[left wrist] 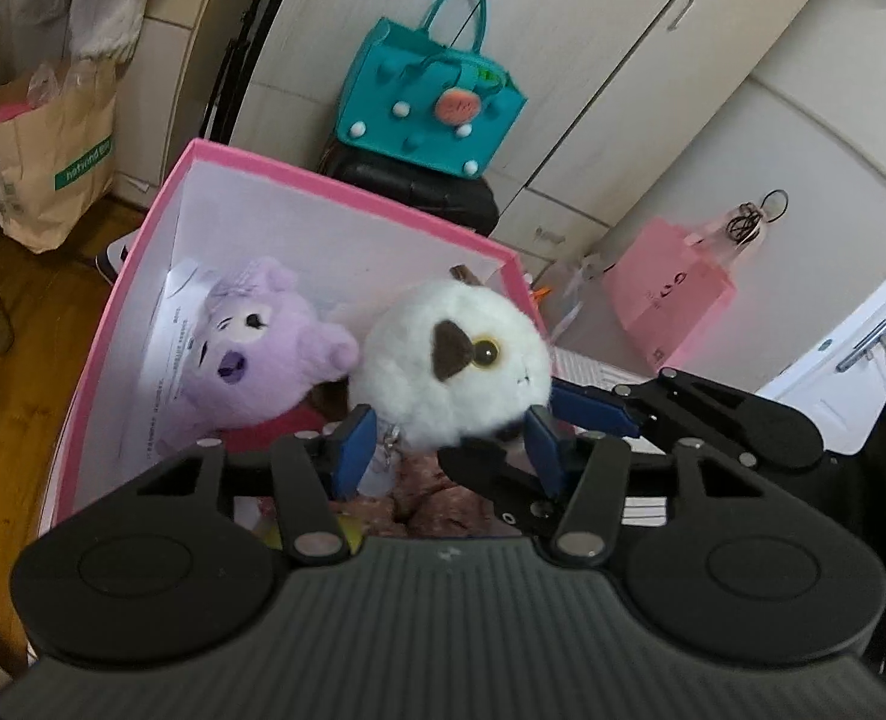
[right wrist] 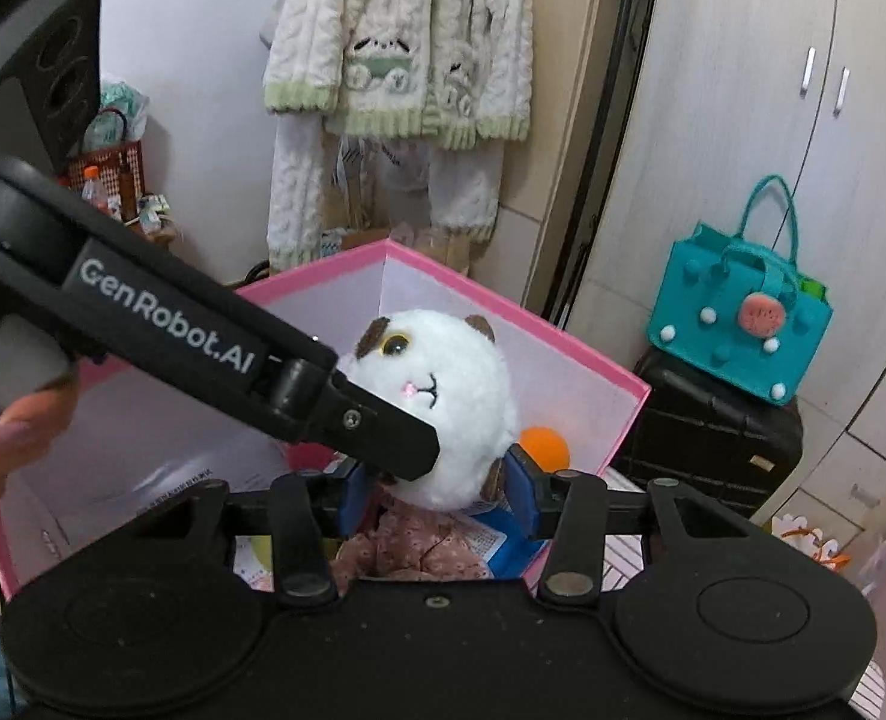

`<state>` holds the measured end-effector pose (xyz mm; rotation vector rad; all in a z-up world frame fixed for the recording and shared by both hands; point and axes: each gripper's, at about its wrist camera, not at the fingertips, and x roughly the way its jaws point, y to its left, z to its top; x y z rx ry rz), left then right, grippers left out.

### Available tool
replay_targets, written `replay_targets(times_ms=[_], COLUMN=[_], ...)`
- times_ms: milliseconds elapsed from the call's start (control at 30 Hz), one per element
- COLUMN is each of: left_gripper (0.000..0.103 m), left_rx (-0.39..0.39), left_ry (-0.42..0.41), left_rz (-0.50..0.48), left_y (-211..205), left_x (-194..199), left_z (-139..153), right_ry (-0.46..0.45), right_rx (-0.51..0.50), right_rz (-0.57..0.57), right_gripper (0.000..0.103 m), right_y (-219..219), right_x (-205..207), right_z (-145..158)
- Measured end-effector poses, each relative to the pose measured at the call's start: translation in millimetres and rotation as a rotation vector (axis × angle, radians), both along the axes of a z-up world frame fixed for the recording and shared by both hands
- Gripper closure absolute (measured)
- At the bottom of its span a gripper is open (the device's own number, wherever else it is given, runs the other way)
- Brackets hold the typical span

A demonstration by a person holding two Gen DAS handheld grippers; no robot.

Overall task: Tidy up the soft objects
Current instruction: 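Lower the cat plush into the box and open both grippers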

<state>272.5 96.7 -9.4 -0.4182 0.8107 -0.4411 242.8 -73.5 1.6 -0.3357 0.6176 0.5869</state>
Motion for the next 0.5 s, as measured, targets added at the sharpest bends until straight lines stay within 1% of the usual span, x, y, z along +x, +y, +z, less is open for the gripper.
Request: replay_targets(times_ms=[167,267,300,367,500], left_gripper=[0.053,0.053,0.053,0.053,0.053], left_rx=[0.002,0.003,-0.004,-0.011,0.056], left_ry=[0.025,0.004,0.001,-0.012,-0.071], left_rz=[-0.005,-0.004,-0.004,0.012,0.042], left_y=[3,4,5,9,8], left_x=[5,1,1,-2,-5], left_z=[-8,-5,-3,1,10], right_ry=[-0.023,-0.021,-0.027,-0.05,-0.069], right_rx=[-0.022,-0.018,-0.024,-0.034,-0.016], right_rz=[0.021,0.01,0.002,-0.004,0.03], right_gripper=[0.054,0.054,0.052,0.051,0.051], right_y=[0,-4,-4,-4,-8], right_x=[-1,-2,-3,-7,-19], right_z=[-3,-1,-1,1,5])
